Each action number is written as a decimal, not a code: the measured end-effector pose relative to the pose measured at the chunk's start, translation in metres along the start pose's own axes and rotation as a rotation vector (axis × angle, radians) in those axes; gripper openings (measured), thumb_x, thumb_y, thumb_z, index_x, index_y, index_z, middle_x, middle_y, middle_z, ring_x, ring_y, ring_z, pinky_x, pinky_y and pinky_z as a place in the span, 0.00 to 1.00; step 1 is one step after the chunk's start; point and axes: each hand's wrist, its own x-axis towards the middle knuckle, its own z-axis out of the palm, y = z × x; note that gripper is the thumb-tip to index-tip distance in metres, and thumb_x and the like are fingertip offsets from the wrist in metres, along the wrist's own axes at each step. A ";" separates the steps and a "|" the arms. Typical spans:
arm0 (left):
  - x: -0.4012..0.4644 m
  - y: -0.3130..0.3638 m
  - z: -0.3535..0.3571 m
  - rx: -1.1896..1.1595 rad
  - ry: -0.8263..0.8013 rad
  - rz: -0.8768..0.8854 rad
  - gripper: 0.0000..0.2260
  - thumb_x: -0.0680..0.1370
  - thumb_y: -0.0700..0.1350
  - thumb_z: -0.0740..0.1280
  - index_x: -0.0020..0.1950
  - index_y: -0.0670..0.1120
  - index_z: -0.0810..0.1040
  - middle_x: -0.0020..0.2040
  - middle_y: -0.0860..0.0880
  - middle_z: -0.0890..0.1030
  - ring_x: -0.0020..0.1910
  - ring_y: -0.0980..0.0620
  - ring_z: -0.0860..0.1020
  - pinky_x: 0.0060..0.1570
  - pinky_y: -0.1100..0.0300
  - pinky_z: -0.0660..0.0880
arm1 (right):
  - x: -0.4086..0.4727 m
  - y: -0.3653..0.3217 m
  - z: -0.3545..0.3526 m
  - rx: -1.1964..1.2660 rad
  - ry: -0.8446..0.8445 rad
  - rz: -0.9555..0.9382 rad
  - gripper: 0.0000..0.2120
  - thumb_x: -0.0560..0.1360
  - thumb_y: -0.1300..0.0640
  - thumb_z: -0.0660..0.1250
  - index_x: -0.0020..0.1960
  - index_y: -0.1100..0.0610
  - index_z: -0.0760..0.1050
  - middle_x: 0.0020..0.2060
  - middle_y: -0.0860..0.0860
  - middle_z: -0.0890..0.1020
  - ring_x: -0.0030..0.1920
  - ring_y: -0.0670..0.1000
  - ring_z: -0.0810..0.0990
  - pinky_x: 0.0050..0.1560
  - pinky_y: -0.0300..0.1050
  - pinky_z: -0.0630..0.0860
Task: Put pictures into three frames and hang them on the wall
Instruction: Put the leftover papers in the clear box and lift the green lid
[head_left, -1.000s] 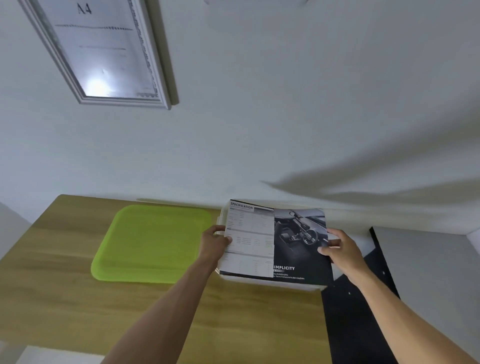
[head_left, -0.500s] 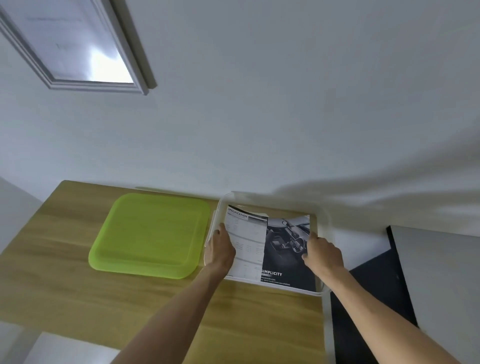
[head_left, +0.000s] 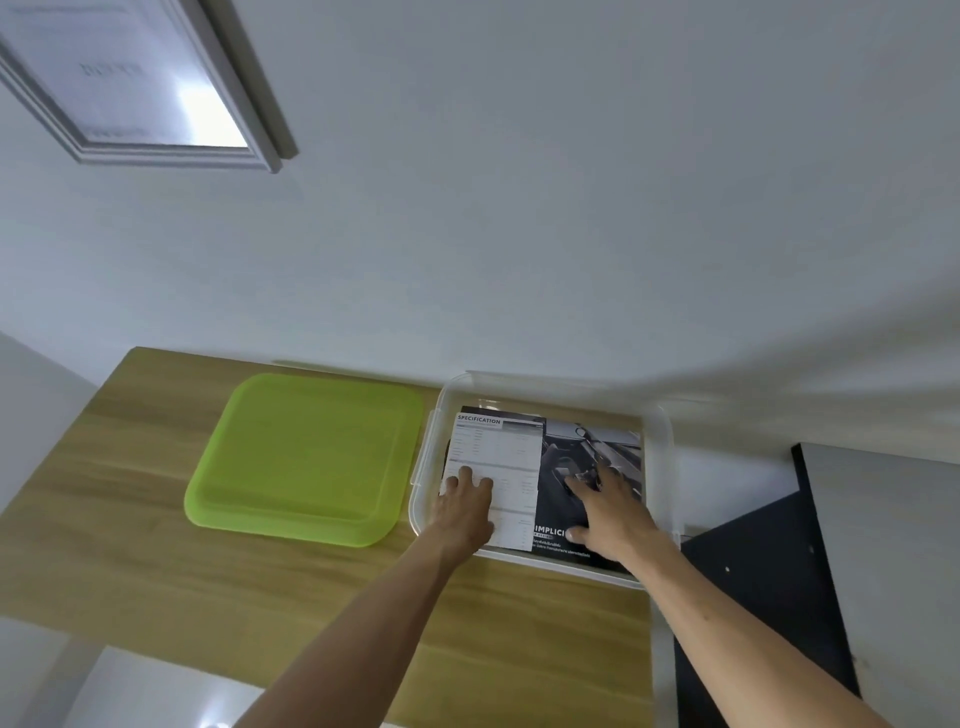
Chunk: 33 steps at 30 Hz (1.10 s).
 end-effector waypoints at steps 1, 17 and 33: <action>0.000 -0.001 0.002 -0.009 -0.002 -0.009 0.24 0.76 0.42 0.69 0.70 0.44 0.67 0.69 0.41 0.63 0.66 0.40 0.66 0.58 0.48 0.71 | -0.001 0.000 0.006 0.002 -0.001 0.004 0.39 0.76 0.43 0.69 0.80 0.47 0.52 0.78 0.58 0.50 0.79 0.62 0.50 0.75 0.59 0.61; -0.013 -0.039 -0.040 -0.222 0.511 0.187 0.16 0.80 0.50 0.63 0.65 0.45 0.74 0.63 0.47 0.76 0.61 0.47 0.74 0.45 0.52 0.75 | 0.004 -0.048 -0.028 0.061 0.320 -0.054 0.31 0.79 0.42 0.63 0.77 0.52 0.61 0.75 0.55 0.64 0.75 0.56 0.63 0.71 0.52 0.69; -0.022 -0.293 -0.089 -0.243 0.448 -0.117 0.26 0.78 0.57 0.64 0.73 0.46 0.68 0.68 0.46 0.71 0.66 0.46 0.71 0.56 0.50 0.73 | 0.041 -0.279 -0.045 0.235 0.380 -0.214 0.31 0.80 0.42 0.62 0.77 0.54 0.60 0.74 0.55 0.63 0.71 0.55 0.68 0.64 0.53 0.75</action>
